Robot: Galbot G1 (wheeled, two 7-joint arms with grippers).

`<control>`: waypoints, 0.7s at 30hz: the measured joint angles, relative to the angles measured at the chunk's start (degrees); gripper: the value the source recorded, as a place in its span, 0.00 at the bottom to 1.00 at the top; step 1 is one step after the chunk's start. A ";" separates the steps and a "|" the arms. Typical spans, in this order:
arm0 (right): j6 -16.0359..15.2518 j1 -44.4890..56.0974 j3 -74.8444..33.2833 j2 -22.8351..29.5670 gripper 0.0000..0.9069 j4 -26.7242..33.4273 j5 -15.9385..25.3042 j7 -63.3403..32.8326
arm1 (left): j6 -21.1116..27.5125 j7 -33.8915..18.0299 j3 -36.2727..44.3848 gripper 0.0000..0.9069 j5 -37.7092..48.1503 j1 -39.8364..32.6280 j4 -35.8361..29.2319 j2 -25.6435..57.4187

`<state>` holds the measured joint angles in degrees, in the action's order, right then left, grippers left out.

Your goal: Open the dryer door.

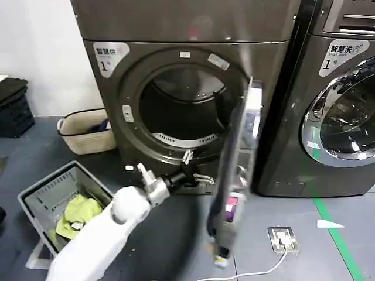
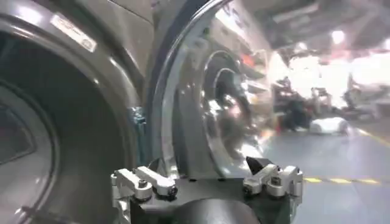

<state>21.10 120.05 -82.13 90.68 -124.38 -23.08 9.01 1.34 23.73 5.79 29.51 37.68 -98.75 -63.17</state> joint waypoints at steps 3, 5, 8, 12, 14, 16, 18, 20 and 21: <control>-1.91 -0.27 -1.27 1.58 1.00 0.07 0.58 -2.79 | 0.32 -0.59 1.76 1.00 -0.48 -1.58 0.92 -1.21; -2.84 -0.40 -2.12 1.53 1.00 0.36 1.24 -4.73 | 0.58 -0.95 2.75 1.00 -0.47 -2.52 1.50 -1.98; -4.89 -0.59 -3.09 1.53 1.00 0.70 2.75 -8.04 | 0.76 -1.40 4.49 1.00 -0.67 -4.15 2.75 -3.47; -7.04 -1.14 -3.91 1.53 1.00 0.82 3.61 -11.84 | 0.95 -1.73 6.49 1.00 -1.03 -5.91 4.21 -5.27; -7.85 -1.52 -4.49 1.53 1.00 1.05 3.98 -14.47 | 0.95 -2.02 7.31 1.00 -1.34 -6.73 4.91 -6.17; -8.31 -2.02 -5.17 1.53 1.00 1.40 4.39 -17.43 | 0.96 -2.20 8.17 1.00 -1.64 -7.70 5.78 -7.12; -8.40 -2.52 -5.96 1.52 1.00 1.80 4.40 -20.80 | 0.94 -2.29 9.02 1.00 -1.65 -8.66 6.69 -8.01; -8.43 -2.92 -6.78 1.52 1.00 2.08 4.40 -23.89 | 0.88 -2.32 9.80 1.00 -1.83 -9.47 7.55 -9.06; -8.42 -3.04 -7.15 1.52 1.00 2.17 4.39 -25.25 | 0.82 -2.31 10.14 1.00 -1.93 -9.83 7.88 -9.47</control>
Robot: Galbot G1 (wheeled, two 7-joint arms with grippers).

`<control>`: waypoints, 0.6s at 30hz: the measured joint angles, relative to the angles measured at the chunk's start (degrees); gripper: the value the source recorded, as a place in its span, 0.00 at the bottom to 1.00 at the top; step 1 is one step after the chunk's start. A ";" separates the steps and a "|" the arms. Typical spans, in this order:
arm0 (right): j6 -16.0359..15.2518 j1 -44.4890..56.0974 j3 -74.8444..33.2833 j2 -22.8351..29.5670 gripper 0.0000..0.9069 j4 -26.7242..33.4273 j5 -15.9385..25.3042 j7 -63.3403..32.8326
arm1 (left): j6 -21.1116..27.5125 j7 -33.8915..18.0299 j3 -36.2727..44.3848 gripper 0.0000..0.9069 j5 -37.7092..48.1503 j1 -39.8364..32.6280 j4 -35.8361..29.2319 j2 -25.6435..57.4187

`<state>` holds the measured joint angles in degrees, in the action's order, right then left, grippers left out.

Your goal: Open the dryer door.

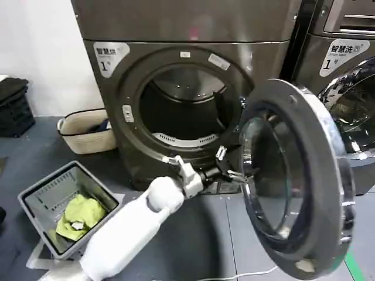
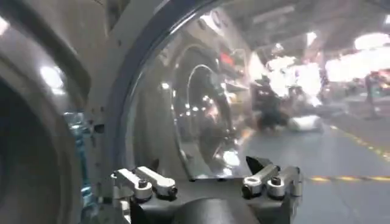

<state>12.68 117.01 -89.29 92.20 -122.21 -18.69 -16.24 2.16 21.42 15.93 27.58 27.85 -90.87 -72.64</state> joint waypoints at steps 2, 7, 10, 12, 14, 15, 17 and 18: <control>-0.01 -0.28 -0.79 0.00 1.00 0.19 0.11 -3.19 | -0.17 -0.03 0.75 1.00 -0.45 -0.87 1.13 -0.91; -2.65 -0.50 -3.08 -0.01 1.00 1.44 1.01 -10.65 | -0.45 -0.06 2.50 1.00 -1.07 -2.93 3.99 -3.51; -0.74 -1.00 -4.43 -0.01 1.00 2.43 2.30 -14.39 | -0.68 -0.03 3.33 1.00 -1.20 -4.37 5.80 -5.06; 0.50 -1.07 -5.15 -0.01 1.00 3.31 3.41 -16.72 | -0.79 -0.04 3.84 1.00 -1.21 -5.41 7.25 -6.28; 0.16 -1.03 -5.60 -0.01 1.00 4.22 3.36 -18.91 | -0.94 -0.05 4.22 1.00 -1.20 -6.10 8.53 -7.33; 0.05 -1.03 -5.86 -0.01 1.00 4.69 3.29 -19.87 | -1.02 -0.05 4.46 1.00 -1.21 -6.43 9.17 -7.88; -0.21 -1.03 -6.47 0.00 1.00 5.52 2.93 -21.41 | -1.19 -0.05 4.95 1.00 -1.22 -7.26 10.57 -9.03; -0.38 -1.03 -6.79 -0.01 1.00 5.86 2.53 -21.83 | -1.23 -0.04 5.18 1.00 -1.23 -7.62 11.19 -9.66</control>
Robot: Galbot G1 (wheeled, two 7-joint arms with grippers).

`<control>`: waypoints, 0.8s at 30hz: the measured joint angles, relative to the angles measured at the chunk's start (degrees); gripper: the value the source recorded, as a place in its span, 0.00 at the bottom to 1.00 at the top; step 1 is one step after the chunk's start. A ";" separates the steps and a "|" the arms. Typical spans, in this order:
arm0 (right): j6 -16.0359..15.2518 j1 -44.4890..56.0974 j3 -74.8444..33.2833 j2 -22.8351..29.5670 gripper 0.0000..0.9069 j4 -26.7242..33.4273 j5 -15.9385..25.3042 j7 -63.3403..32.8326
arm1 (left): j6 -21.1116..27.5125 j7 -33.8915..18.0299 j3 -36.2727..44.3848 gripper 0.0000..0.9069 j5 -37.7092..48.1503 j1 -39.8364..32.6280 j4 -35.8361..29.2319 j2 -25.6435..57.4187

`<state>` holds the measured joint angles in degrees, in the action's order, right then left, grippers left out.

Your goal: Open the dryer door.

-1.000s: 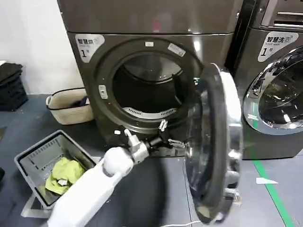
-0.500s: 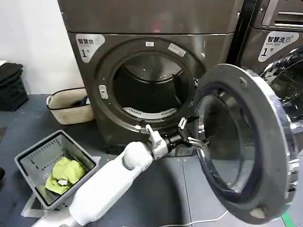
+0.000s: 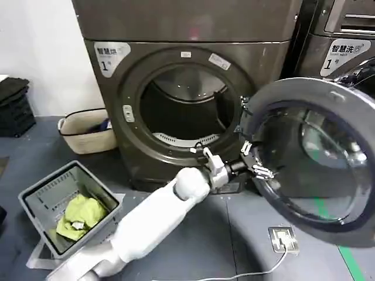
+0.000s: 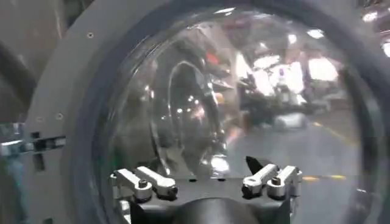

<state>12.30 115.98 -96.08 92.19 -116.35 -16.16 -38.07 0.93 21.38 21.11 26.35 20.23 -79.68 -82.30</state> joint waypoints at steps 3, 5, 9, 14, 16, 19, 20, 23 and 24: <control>-0.86 -0.16 -1.00 0.00 1.00 0.76 -1.93 -0.31 | -0.08 0.01 0.45 1.00 -0.09 -0.98 1.76 -1.52; -1.25 -0.43 -1.68 0.00 1.00 1.12 -2.87 -0.15 | -0.13 0.01 0.62 1.00 -0.10 -1.50 2.66 -2.48; -2.09 -1.02 -2.41 0.00 1.00 1.76 -3.47 0.25 | -0.16 -0.10 0.74 1.00 -0.25 -2.54 4.31 -3.92; -2.11 -1.18 -2.54 0.00 1.00 2.10 -3.49 0.25 | -0.27 -0.12 0.71 1.00 -0.28 -3.03 5.84 -4.88; -2.11 -1.20 -2.67 0.00 1.00 2.10 -3.52 0.26 | -0.28 -0.11 0.71 1.00 -0.26 -3.13 6.08 -4.98; -2.19 -1.25 -2.80 0.00 1.00 2.11 -3.52 0.20 | -0.29 -0.11 0.71 1.00 -0.26 -3.29 6.33 -5.33; -2.20 -1.27 -2.93 0.00 1.00 2.21 -3.52 0.14 | -0.29 -0.11 0.71 1.00 -0.25 -3.30 6.38 -5.45; -2.27 -1.36 -3.30 0.00 1.00 2.59 -3.50 -0.18 | -0.29 -0.10 0.71 1.00 -0.23 -3.31 6.45 -5.64; -2.30 -1.38 -3.45 0.00 1.00 2.69 -3.48 -0.29 | -0.30 -0.10 0.71 1.00 -0.22 -3.32 6.48 -5.65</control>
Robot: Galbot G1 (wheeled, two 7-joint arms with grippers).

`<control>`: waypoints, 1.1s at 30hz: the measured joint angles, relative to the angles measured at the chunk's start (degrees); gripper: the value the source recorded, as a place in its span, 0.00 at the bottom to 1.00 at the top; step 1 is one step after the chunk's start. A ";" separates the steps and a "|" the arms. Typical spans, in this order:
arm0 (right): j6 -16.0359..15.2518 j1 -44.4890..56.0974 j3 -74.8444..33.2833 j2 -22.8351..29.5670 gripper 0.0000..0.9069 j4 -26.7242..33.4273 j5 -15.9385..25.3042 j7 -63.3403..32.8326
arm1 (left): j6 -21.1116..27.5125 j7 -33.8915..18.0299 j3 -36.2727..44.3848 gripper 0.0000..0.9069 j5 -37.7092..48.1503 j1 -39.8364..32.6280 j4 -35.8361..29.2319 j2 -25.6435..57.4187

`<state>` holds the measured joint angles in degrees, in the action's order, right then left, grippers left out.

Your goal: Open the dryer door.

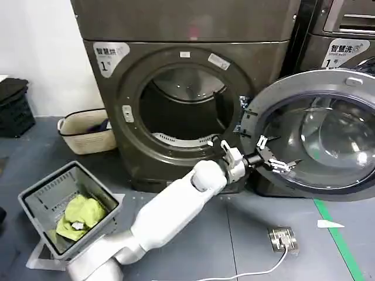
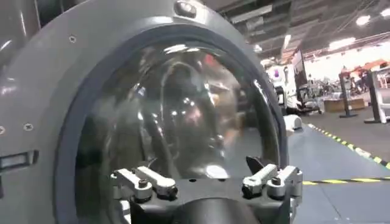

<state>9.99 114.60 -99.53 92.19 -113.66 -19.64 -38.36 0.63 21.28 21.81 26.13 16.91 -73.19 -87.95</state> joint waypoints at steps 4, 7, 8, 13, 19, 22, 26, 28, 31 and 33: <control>-0.19 -0.30 -0.46 0.00 1.00 0.79 0.11 -0.31 | -0.07 0.02 0.00 1.00 0.00 -0.02 0.08 0.00; -0.27 -0.66 -0.82 0.00 1.00 1.54 0.23 -0.83 | -0.09 0.02 0.01 1.00 0.00 -0.02 0.11 -0.16; -0.26 -0.77 -1.01 0.00 1.00 1.84 0.31 -1.04 | -0.09 0.01 0.01 1.00 0.00 -0.02 0.16 -0.28; 0.15 -1.30 -2.04 0.00 1.00 3.87 0.47 -2.04 | -0.10 -0.12 0.00 1.00 -0.06 -0.20 0.69 -0.84; 1.07 -1.74 -3.25 0.00 1.00 6.54 0.48 -3.08 | -0.21 -0.49 -0.32 1.00 -0.05 -0.50 1.74 -1.86; 1.60 -2.00 -3.64 0.00 1.00 7.75 0.58 -3.18 | -0.25 -0.51 -0.33 1.00 -0.03 -0.50 1.97 -2.26; 2.21 -2.43 -4.15 0.00 1.00 9.45 0.67 -2.79 | -0.23 -0.56 -0.33 1.00 -0.03 -0.35 1.88 -2.54; 2.26 -2.63 -4.19 0.01 1.00 10.41 0.68 -2.51 | 0.02 -0.55 -0.33 1.00 0.08 0.05 1.33 -2.32; 2.26 -2.75 -4.06 0.00 1.00 11.21 0.83 -2.24 | 1.28 -0.37 -0.69 1.00 0.91 1.03 -0.34 -1.23; 2.27 -2.68 -3.73 0.00 1.00 11.51 0.85 -2.17 | 2.26 -0.21 -1.12 1.00 1.51 1.87 -2.08 -0.05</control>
<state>12.26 111.92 -103.25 92.20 -102.14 -18.79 -40.53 2.89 21.07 20.69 27.64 18.78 -75.28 -88.00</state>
